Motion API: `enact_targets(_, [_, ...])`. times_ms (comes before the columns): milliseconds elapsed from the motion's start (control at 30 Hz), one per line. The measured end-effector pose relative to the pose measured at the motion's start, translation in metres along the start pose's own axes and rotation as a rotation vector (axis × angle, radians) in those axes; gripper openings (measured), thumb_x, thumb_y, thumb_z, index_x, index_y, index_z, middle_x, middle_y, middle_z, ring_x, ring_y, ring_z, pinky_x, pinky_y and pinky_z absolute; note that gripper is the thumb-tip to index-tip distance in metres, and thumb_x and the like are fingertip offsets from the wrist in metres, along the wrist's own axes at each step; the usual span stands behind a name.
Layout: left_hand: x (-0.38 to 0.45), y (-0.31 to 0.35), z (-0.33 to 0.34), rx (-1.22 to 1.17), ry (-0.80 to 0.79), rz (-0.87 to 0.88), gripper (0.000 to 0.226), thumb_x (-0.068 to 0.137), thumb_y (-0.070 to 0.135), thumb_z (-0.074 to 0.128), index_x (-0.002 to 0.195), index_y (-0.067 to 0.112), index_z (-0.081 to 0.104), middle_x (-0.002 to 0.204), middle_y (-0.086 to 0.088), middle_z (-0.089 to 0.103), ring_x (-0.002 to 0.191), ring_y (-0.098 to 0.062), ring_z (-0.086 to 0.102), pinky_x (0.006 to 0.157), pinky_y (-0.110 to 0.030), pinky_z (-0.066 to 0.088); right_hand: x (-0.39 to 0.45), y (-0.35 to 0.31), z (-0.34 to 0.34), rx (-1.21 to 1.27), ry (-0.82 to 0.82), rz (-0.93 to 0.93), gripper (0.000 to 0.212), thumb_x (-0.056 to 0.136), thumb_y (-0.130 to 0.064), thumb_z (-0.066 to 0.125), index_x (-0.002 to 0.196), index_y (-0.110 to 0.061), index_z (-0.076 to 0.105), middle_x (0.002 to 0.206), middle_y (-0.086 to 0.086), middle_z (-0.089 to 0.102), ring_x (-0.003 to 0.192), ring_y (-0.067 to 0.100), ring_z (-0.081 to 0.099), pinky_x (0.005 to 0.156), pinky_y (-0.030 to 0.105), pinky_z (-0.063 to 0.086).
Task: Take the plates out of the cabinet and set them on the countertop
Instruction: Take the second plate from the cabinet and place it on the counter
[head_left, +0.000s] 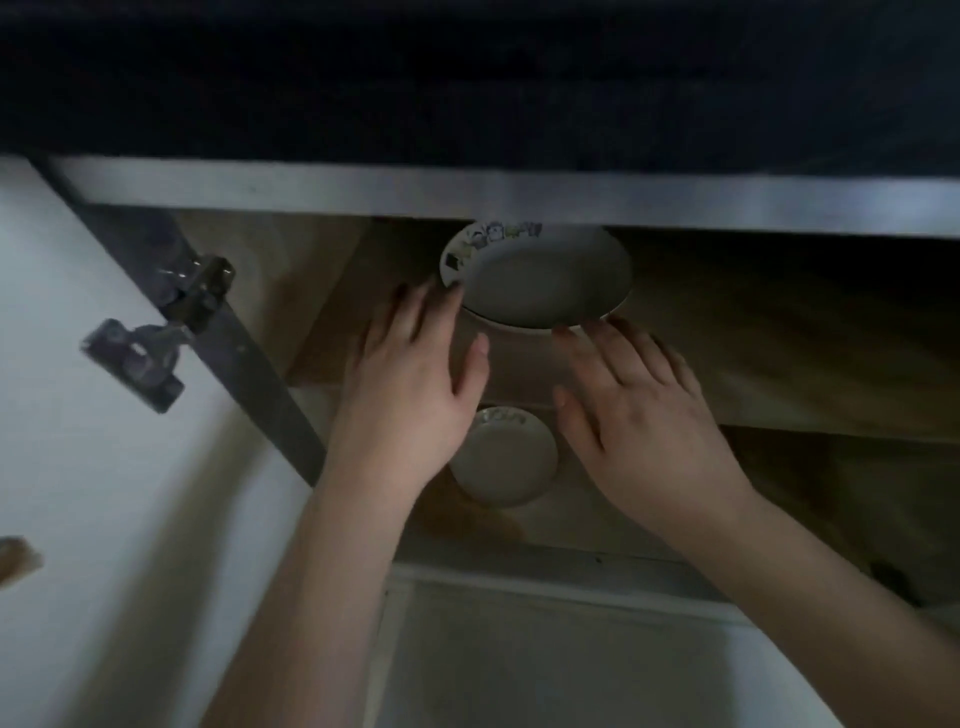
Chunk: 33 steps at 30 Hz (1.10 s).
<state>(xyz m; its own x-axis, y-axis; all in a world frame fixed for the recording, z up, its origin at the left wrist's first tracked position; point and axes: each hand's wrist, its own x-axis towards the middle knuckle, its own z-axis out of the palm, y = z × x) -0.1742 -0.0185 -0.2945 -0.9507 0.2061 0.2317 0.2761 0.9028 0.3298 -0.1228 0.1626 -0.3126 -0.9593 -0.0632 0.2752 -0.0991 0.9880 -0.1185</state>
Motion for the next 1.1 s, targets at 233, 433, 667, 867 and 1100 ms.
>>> enact_targets(233, [0.019, -0.015, 0.03, 0.025, 0.079, 0.115, 0.059, 0.097, 0.051, 0.03, 0.152, 0.028, 0.028, 0.159, 0.002, 0.028, 0.146, -0.025, 0.025, 0.115, -0.052, 0.03, 0.016, 0.017, 0.026, -0.019, 0.116, 0.047, 0.052, 0.1, -0.045, 0.029, 0.148, -0.026, 0.031, 0.154, 0.001, 0.035, 0.143, 0.022, 0.026, 0.115, 0.04, 0.015])
enact_targets(433, [0.045, -0.007, 0.039, -0.133, 0.128, 0.089, 0.056, 0.1, 0.048, 0.038, 0.152, 0.031, 0.027, 0.158, -0.001, 0.03, 0.14, -0.025, 0.036, 0.107, -0.042, 0.04, 0.033, 0.031, 0.025, 0.032, 0.136, 0.069, 0.053, 0.1, -0.043, 0.031, 0.15, -0.027, 0.028, 0.157, 0.0, 0.028, 0.144, 0.023, 0.023, 0.115, 0.041, 0.02])
enact_targets(667, [0.084, -0.002, 0.027, -0.7, 0.076, -0.228, 0.054, 0.1, 0.055, 0.036, 0.151, 0.04, 0.027, 0.153, 0.002, 0.04, 0.136, -0.023, 0.042, 0.093, -0.03, 0.032, 0.065, 0.047, 0.012, 0.554, 0.057, 0.302, 0.051, 0.101, -0.035, 0.037, 0.151, -0.036, 0.022, 0.16, -0.002, 0.018, 0.144, 0.02, 0.024, 0.112, 0.036, 0.026])
enact_targets(867, [0.106, -0.006, 0.023, -1.385, -0.014, -0.46, 0.045, 0.097, 0.057, 0.042, 0.13, 0.027, 0.054, 0.113, -0.002, 0.063, 0.101, -0.017, 0.06, 0.085, -0.036, 0.051, 0.099, 0.062, 0.002, 1.057, -0.042, 0.671, 0.039, 0.1, -0.037, 0.034, 0.129, -0.022, 0.056, 0.133, 0.009, 0.055, 0.12, 0.027, 0.051, 0.101, 0.04, 0.039])
enact_targets(1100, [0.114, -0.02, 0.027, -1.646, -0.082, -0.581, 0.071, 0.095, 0.064, 0.035, 0.146, 0.015, 0.04, 0.142, -0.02, 0.05, 0.123, -0.036, 0.053, 0.08, -0.05, 0.048, 0.112, 0.068, 0.009, 1.676, 0.063, 0.708, 0.043, 0.104, -0.025, 0.028, 0.133, -0.001, 0.05, 0.116, 0.019, 0.064, 0.109, 0.031, 0.061, 0.09, 0.038, 0.049])
